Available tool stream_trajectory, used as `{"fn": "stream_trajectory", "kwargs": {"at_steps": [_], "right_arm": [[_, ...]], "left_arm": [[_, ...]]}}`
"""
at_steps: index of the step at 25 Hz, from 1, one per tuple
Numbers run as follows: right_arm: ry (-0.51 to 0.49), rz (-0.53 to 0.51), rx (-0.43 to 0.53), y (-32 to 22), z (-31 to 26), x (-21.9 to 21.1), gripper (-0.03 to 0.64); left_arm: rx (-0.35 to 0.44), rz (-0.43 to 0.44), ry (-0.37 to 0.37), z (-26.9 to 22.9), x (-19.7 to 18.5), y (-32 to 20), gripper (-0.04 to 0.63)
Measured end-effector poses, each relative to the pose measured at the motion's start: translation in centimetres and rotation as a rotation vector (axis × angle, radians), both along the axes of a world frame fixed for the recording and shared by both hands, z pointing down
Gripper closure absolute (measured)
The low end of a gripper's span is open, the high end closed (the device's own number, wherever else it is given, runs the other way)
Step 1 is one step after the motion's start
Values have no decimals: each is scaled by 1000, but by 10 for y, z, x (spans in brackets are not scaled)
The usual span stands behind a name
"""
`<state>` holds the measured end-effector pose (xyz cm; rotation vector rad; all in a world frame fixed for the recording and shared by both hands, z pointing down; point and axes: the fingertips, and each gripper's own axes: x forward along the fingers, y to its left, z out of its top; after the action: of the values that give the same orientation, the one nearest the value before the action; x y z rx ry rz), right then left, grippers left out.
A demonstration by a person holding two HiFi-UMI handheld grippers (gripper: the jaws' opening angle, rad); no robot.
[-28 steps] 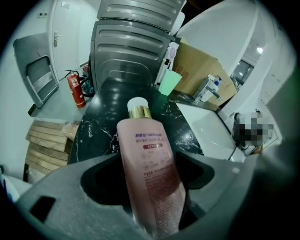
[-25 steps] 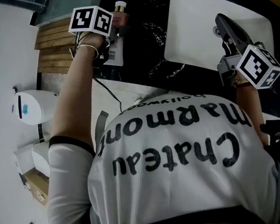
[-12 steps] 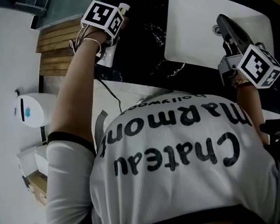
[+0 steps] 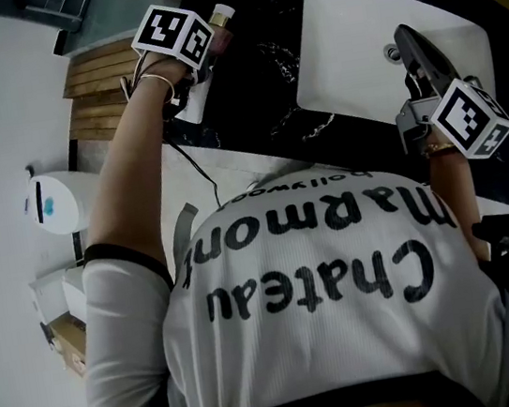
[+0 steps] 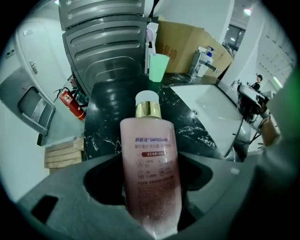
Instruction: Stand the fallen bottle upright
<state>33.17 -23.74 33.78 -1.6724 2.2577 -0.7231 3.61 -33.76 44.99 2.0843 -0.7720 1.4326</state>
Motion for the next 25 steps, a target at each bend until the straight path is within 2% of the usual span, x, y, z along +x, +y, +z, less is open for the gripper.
{"fn": "stream_trajectory", "kwargs": {"at_steps": [9,25], "right_arm": [[3,-7,7,0,-2,-3,607],[12,7,15,1,-3,4,607]], "left_arm": [[84,-8,71,-27,7,-14,267],[291,-52,220,-75,29,-50,267]]}}
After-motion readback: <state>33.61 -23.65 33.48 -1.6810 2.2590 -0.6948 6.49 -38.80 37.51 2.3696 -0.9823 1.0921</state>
